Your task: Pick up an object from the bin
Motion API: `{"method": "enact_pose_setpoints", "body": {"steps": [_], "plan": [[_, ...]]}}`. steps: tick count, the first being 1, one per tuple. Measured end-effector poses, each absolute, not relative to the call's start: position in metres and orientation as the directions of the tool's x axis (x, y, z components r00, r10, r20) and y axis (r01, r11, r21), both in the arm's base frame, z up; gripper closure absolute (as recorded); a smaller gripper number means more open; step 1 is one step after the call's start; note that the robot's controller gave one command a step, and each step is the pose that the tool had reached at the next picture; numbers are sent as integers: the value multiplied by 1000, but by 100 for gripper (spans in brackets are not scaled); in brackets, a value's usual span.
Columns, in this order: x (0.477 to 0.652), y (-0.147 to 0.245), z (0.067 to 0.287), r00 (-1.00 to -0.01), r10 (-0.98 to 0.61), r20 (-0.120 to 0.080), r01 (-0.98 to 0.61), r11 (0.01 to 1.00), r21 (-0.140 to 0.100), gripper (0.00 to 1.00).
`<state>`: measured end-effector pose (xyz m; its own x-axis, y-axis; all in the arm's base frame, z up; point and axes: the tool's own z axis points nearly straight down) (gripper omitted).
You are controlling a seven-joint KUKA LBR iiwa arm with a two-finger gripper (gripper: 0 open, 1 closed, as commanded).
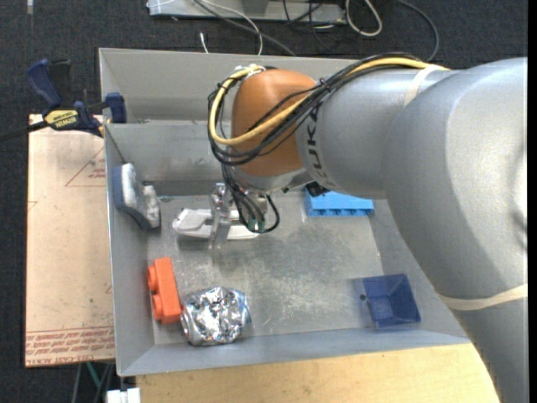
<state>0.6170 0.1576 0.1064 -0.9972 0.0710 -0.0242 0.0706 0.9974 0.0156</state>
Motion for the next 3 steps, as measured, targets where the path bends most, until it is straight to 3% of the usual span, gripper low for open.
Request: {"method": "enact_pose_setpoints", "body": {"steps": [3], "plan": [[615,157,129,-997,72,-19,72,997,15,100]]}}
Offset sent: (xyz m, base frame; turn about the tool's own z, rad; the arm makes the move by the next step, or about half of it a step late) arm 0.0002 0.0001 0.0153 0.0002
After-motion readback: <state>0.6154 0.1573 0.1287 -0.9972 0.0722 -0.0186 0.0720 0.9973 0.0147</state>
